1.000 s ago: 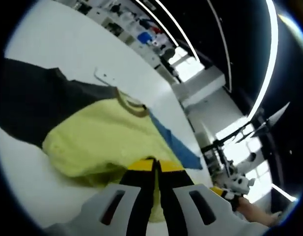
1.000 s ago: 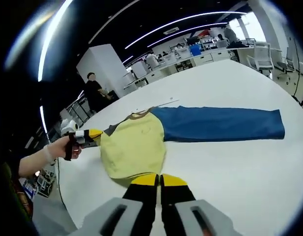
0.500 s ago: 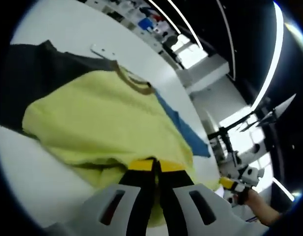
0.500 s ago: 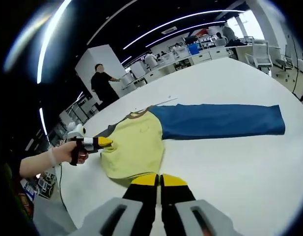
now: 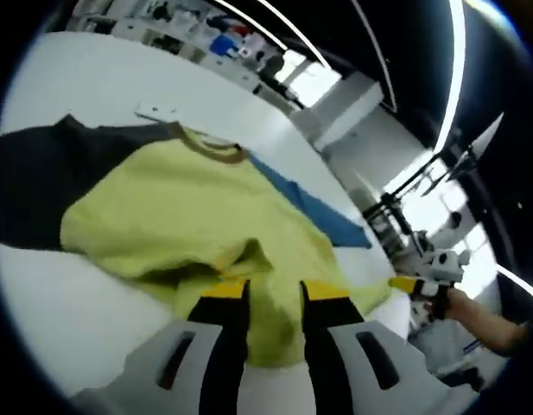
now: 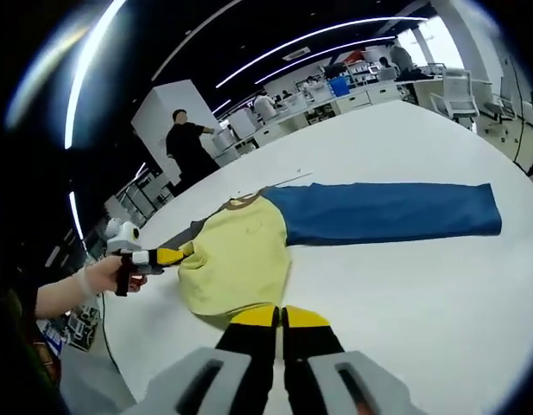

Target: Fold the garment on the visible template until the final outline fits inside the template.

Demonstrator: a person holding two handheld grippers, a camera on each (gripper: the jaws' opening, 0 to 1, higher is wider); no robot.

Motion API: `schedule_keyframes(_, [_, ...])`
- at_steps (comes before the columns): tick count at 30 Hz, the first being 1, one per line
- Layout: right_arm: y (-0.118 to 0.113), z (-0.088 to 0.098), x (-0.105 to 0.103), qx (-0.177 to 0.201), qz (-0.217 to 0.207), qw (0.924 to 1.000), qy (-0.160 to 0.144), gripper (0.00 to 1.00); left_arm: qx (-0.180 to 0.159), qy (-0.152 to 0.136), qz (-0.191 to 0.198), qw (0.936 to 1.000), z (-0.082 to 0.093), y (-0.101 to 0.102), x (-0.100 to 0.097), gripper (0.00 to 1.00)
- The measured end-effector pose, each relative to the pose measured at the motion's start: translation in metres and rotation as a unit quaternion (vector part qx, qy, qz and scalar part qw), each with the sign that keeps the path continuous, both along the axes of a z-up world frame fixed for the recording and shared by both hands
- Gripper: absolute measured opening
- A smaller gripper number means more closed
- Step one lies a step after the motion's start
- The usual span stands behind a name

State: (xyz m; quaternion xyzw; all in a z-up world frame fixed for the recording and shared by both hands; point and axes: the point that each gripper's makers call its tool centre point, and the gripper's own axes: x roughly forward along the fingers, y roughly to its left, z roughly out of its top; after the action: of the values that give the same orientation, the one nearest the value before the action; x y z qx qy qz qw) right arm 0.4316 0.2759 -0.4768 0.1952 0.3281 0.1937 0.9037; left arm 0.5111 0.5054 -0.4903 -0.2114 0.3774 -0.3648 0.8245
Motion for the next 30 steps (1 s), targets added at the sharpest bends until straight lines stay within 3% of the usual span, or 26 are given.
schedule_keyframes(7, [0.002, 0.001, -0.001, 0.0, 0.002, 1.0, -0.001, 0.0, 0.021, -0.015, 0.004, 0.9997, 0.006, 0.028, -0.013, 0.32])
schedule_keyframes(17, [0.002, 0.002, -0.003, 0.001, 0.002, 1.0, -0.002, 0.0, 0.055, -0.018, 0.041, 0.9975, -0.006, 0.068, 0.001, 0.27])
schedule_keyframes(23, [0.002, 0.002, -0.003, 0.003, 0.001, 1.0, -0.002, 0.0, 0.058, -0.003, 0.048, 0.9972, -0.019, 0.068, 0.006, 0.18])
schedule_keyframes(30, [0.001, 0.0, -0.004, 0.003, 0.002, 1.0, 0.001, 0.0, 0.05, 0.01, 0.051, 0.9974, -0.027, 0.055, 0.014, 0.15])
